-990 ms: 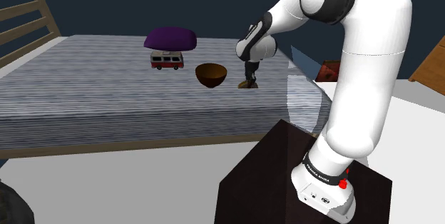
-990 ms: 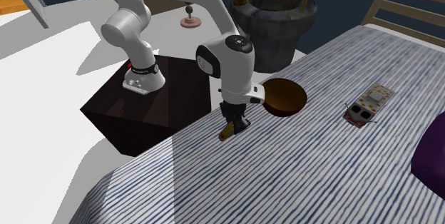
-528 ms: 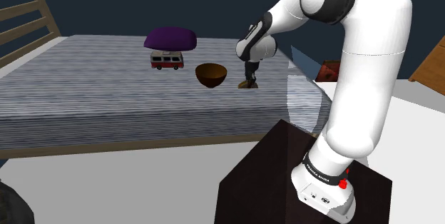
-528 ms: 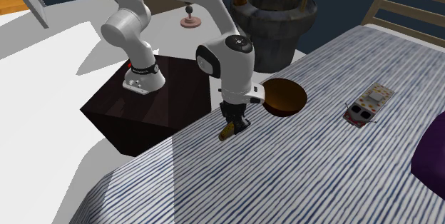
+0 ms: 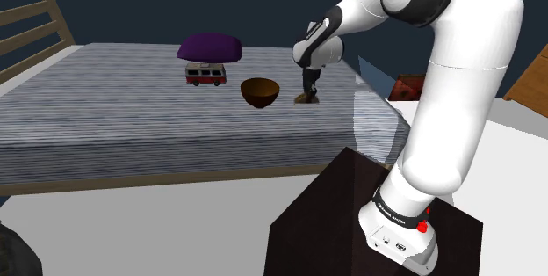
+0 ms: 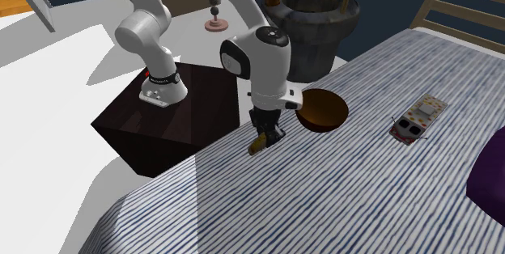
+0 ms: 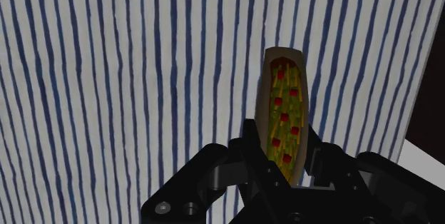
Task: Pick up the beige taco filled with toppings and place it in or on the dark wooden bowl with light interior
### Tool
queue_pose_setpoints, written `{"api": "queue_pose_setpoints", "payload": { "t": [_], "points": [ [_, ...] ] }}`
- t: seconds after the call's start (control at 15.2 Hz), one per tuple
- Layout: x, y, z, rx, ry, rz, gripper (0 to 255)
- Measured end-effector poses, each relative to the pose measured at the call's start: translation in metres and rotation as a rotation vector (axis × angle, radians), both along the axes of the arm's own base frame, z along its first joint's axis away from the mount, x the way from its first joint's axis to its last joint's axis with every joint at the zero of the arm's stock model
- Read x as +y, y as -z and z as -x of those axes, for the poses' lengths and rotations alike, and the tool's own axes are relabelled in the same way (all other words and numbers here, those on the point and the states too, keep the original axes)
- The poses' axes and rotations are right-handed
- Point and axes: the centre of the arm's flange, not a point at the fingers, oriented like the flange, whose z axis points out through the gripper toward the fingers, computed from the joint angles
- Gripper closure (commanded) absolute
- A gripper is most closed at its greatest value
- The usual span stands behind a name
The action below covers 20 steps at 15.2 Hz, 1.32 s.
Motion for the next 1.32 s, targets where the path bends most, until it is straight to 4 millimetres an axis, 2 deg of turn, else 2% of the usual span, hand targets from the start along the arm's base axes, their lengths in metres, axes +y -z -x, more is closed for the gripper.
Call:
{"api": "queue_pose_setpoints", "payload": {
  "t": [1.32],
  "points": [
    [0.0, -0.106, 0.001, 0.0, 0.0, 0.0, 255]
  ]
}}
